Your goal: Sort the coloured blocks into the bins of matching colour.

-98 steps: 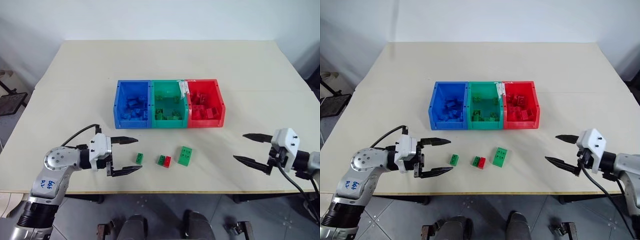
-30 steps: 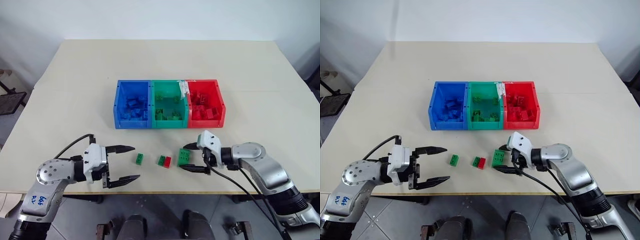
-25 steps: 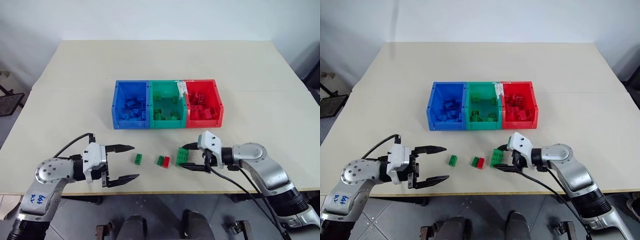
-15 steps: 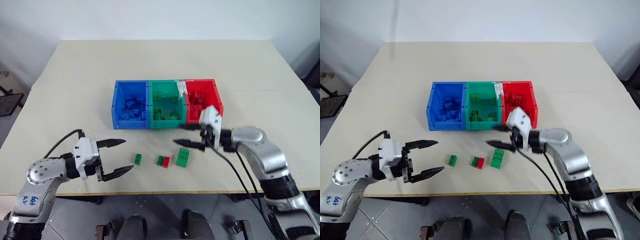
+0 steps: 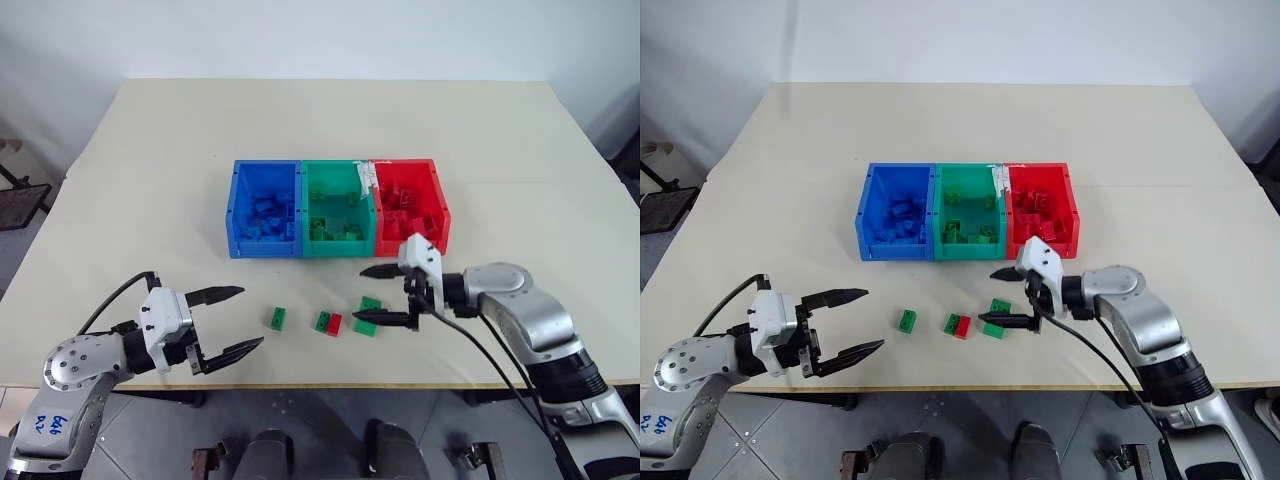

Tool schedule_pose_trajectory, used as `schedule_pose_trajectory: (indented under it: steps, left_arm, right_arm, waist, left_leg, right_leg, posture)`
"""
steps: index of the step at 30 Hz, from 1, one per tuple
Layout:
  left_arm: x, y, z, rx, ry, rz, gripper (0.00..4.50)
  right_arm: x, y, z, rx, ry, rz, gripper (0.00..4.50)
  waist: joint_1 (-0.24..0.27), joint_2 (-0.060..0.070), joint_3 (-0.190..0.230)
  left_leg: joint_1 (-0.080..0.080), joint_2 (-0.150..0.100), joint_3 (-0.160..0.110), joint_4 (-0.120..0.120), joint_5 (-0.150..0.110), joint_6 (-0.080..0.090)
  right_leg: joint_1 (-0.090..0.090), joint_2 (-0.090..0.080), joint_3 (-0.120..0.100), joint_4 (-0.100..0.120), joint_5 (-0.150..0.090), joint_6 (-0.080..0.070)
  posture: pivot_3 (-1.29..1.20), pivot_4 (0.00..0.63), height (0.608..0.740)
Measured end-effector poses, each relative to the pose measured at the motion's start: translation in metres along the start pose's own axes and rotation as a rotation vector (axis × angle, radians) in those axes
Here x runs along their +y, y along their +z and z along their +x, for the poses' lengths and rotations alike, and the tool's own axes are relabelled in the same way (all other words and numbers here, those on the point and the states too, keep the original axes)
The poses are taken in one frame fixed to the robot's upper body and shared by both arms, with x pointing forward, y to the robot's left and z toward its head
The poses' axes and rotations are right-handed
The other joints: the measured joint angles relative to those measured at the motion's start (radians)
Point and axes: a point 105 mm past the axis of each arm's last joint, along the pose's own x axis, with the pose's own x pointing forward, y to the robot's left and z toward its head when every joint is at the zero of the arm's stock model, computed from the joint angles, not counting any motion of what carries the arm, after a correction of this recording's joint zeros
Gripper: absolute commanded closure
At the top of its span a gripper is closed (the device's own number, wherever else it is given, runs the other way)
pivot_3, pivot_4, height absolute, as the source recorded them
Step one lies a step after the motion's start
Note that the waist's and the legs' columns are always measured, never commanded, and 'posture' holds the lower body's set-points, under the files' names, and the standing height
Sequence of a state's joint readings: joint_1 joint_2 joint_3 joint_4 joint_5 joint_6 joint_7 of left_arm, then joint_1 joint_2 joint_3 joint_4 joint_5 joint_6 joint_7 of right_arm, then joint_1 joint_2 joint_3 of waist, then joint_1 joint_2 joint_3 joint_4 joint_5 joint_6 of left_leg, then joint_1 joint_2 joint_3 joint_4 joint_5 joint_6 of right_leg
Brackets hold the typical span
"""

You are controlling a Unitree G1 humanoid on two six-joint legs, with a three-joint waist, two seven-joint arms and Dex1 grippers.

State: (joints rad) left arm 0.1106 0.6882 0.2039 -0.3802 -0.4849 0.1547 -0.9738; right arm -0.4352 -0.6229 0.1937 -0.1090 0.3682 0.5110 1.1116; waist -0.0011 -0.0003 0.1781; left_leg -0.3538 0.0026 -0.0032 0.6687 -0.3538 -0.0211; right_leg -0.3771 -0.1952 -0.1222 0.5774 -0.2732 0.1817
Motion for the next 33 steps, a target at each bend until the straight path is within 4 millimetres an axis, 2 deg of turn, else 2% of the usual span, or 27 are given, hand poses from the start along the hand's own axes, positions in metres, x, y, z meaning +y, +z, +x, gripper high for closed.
schedule_pose_trajectory:
  steps: [5, 10, 15, 24, 26, 31, 33]
  left_arm:
    - [-0.006, 0.003, 0.012, -0.011, -0.091, 0.010, 0.00]
    - [-0.007, 0.009, 0.019, -0.017, -0.151, 0.038, 0.00]
    - [-0.002, 0.006, 0.019, -0.010, -0.146, 0.027, 0.00]
    - [-0.001, 0.007, 0.020, -0.015, -0.148, 0.035, 0.00]
    - [0.001, 0.008, 0.020, -0.021, -0.131, 0.033, 0.00]
    - [0.013, 0.011, 0.009, -0.051, -0.012, -0.008, 0.00]
    - [0.019, 0.012, -0.001, -0.051, 0.049, -0.017, 0.00]
  right_arm:
    - [0.006, -0.024, 0.000, 0.073, -0.036, -0.014, 0.03]
    - [0.006, -0.029, -0.001, 0.092, -0.069, -0.125, 0.03]
    - [0.010, -0.035, -0.002, 0.081, -0.087, -0.165, 1.13]
    - [0.007, -0.029, 0.002, 0.041, -0.094, -0.085, 1.14]
    - [0.002, -0.017, 0.004, -0.003, -0.099, -0.050, 1.14]
    - [-0.018, 0.053, 0.002, -0.165, -0.127, -0.107, 1.14]
    - [-0.024, 0.074, 0.002, -0.200, -0.138, -0.136, 1.14]
  waist:
    - [0.001, 0.000, 0.000]
    - [0.001, 0.000, 0.000]
    - [0.001, -0.001, 0.000]
    - [0.000, -0.001, 0.000]
    - [-0.001, -0.001, 0.000]
    - [-0.003, 0.000, 0.000]
    - [-0.003, 0.000, 0.000]
  left_leg:
    - [0.000, 0.000, 0.000, 0.001, 0.000, 0.000]
    - [0.000, 0.000, 0.000, 0.001, 0.000, 0.000]
    - [0.000, 0.000, 0.000, 0.001, 0.000, 0.000]
    - [0.001, 0.000, 0.000, 0.002, 0.000, 0.000]
    - [0.000, 0.000, 0.000, 0.002, 0.000, 0.000]
    - [0.000, 0.001, 0.000, 0.002, 0.000, 0.000]
    - [0.000, 0.001, 0.000, 0.001, 0.000, -0.001]
  right_leg:
    - [0.000, 0.000, 0.000, 0.000, 0.000, 0.000]
    - [0.000, 0.000, 0.001, 0.000, 0.000, 0.000]
    - [0.000, 0.000, 0.000, 0.000, 0.000, 0.000]
    - [0.001, 0.000, 0.001, 0.000, 0.000, 0.000]
    - [0.001, 0.000, 0.001, 0.000, 0.000, 0.000]
    - [0.000, 0.001, 0.001, 0.001, 0.000, 0.000]
    - [0.000, 0.001, 0.001, 0.001, 0.000, 0.000]
  posture:
    - [0.00, 0.150, 0.740]
    - [0.00, 0.150, 0.740]
    - [0.00, 0.150, 0.740]
    - [0.00, 0.150, 0.740]
    - [0.00, 0.150, 0.740]
    - [0.00, 0.150, 0.740]
    - [0.00, 0.150, 0.740]
